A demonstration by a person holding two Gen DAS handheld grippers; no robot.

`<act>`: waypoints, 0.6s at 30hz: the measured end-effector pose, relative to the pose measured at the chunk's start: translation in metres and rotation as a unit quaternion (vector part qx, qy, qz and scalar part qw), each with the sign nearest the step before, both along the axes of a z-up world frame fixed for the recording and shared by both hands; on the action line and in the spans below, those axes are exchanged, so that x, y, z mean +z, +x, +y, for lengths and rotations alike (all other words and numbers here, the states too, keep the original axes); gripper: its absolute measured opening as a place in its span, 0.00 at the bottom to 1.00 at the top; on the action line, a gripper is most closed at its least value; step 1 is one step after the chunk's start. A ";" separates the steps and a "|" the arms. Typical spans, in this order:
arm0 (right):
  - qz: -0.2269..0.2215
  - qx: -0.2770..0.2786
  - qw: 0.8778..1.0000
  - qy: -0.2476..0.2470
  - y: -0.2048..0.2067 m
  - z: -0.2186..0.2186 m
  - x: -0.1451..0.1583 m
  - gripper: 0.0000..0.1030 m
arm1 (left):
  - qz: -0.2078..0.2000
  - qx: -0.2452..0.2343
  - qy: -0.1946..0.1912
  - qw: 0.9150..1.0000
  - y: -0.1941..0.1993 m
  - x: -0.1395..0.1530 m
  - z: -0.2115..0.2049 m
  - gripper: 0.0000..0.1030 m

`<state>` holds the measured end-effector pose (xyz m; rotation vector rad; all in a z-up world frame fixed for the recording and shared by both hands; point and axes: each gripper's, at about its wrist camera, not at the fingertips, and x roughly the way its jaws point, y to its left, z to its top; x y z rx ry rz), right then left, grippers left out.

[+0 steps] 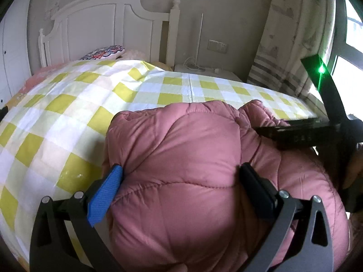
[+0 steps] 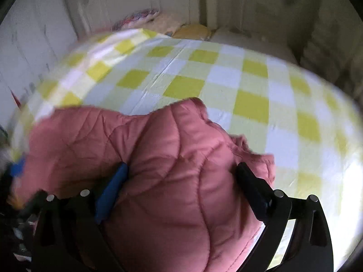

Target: Fold large clothes

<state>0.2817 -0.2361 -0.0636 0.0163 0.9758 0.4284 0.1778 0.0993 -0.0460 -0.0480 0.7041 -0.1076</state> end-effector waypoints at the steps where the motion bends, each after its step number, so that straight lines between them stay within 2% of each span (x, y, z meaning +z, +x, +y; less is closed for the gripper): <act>1: -0.006 -0.008 1.000 0.021 -0.008 -0.009 0.004 0.91 | -0.001 0.001 0.001 1.000 0.000 0.000 0.000 0.98; 4: -0.011 -0.014 0.998 0.068 -0.039 -0.032 0.009 0.93 | 0.004 -0.004 -0.014 1.000 -0.003 0.003 0.007 0.98; 6: -0.006 -0.014 0.996 0.091 -0.064 -0.048 0.007 0.94 | 0.005 -0.007 -0.040 0.999 -0.009 0.007 0.019 0.98; 8: 0.019 -0.005 0.991 0.133 -0.085 -0.064 -0.003 0.94 | 0.030 -0.007 -0.101 0.994 -0.014 0.004 0.044 0.98; 10: 0.046 -0.002 0.983 0.177 -0.103 -0.075 -0.011 0.94 | 0.057 -0.010 -0.175 0.983 -0.017 -0.006 0.069 0.98; 11: 0.067 0.006 0.975 0.211 -0.113 -0.080 -0.019 0.94 | 0.071 -0.018 -0.211 0.975 -0.017 -0.013 0.080 0.98; 12: 0.083 0.017 0.969 0.233 -0.119 -0.082 -0.024 0.94 | 0.088 -0.034 -0.254 0.963 -0.018 -0.023 0.091 0.98; 13: 0.103 0.031 0.961 0.255 -0.125 -0.082 -0.030 0.94 | 0.097 -0.044 -0.277 0.955 -0.019 -0.030 0.097 0.98; 16: 0.123 0.056 0.948 0.288 -0.135 -0.076 -0.041 0.94 | 0.117 -0.074 -0.321 0.937 -0.020 -0.044 0.104 0.98; 18: 0.134 0.064 0.942 0.300 -0.135 -0.068 -0.047 0.96 | 0.126 -0.092 -0.325 0.933 -0.019 -0.047 0.100 0.98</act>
